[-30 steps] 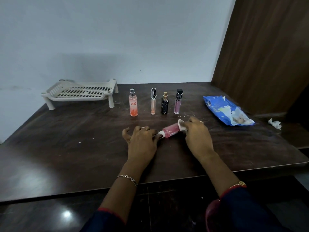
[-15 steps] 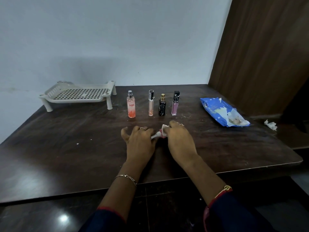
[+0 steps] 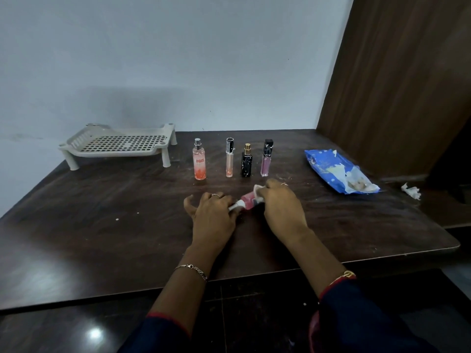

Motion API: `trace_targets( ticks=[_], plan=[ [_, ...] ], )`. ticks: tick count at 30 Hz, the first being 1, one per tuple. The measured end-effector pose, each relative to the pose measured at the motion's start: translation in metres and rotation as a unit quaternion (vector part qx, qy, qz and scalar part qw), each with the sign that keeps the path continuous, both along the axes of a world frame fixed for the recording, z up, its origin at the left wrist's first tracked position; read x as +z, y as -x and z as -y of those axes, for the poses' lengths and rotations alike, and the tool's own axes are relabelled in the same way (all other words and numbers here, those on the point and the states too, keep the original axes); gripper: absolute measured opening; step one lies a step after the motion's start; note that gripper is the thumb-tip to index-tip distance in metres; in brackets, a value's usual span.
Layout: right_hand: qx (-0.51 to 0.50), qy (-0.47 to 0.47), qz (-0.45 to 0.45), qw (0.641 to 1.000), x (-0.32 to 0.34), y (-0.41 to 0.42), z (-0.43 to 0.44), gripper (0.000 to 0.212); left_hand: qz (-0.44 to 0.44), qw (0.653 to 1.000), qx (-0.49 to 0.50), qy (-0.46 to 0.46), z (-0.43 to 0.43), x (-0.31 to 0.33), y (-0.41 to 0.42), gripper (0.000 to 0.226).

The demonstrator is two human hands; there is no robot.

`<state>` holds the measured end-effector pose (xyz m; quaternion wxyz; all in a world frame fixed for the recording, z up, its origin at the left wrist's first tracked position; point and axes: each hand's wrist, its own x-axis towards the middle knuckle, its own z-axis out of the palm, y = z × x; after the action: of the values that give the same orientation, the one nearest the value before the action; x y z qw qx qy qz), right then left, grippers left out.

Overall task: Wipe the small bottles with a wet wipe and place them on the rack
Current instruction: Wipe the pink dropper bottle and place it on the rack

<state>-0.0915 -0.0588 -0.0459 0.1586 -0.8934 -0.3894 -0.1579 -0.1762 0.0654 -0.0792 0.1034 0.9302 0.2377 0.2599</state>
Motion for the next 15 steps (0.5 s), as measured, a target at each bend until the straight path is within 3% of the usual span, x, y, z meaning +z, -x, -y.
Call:
trace_targets(
  ticks=[4, 8, 15],
  plan=[
    [0.062, -0.009, -0.001, 0.998, -0.005, 0.013, -0.006, 0.022, -0.007, 1.000, 0.004, 0.000, 0.000, 0.001, 0.000, 0.025],
    [0.104, 0.023, 0.006, 0.994, -0.005, -0.001, 0.014, 0.037, -0.012, 1.000, -0.009, 0.008, 0.000, 0.001, 0.000, 0.025],
    [0.009, 0.030, 0.000, 1.000, 0.009, -0.025, 0.013, 0.029, -0.016, 1.000, -0.012, 0.008, 0.001, 0.002, 0.001, 0.025]
  ],
)
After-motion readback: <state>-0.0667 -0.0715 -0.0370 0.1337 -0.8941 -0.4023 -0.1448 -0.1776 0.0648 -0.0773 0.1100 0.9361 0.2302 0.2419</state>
